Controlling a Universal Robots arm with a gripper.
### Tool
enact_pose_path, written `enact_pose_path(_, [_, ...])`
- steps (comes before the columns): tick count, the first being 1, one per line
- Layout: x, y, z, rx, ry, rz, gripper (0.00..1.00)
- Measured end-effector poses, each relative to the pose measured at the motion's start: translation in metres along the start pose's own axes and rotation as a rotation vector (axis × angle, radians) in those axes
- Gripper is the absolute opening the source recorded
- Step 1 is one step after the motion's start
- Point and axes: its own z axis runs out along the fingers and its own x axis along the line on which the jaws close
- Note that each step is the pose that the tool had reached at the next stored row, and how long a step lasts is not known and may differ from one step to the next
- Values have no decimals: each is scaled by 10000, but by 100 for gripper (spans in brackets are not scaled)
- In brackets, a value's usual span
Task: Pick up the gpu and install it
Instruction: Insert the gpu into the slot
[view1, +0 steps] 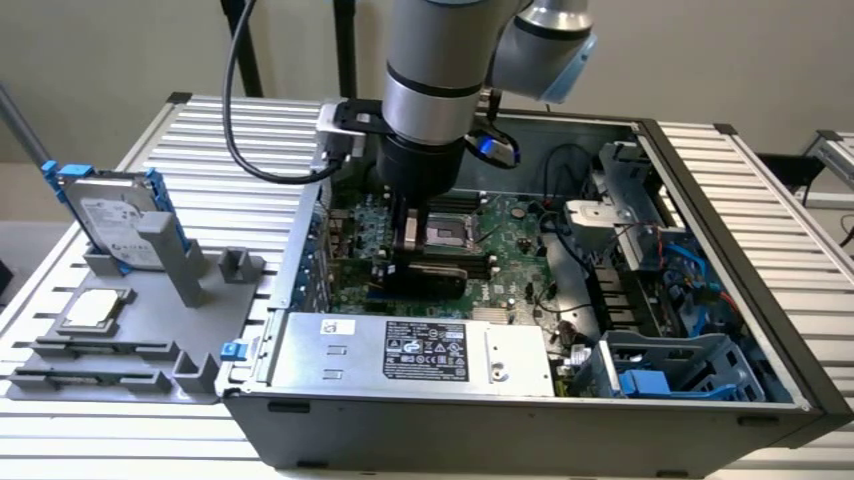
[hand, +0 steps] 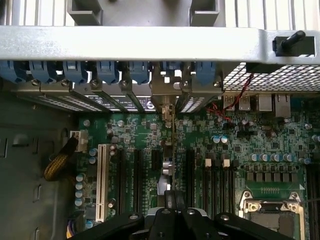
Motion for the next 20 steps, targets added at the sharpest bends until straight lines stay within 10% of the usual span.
enact_pose_path(15, [0,31,-137,8,-2,-5,11])
enact_pose_path(20, [2,94,-133,-315,11,-50,11])
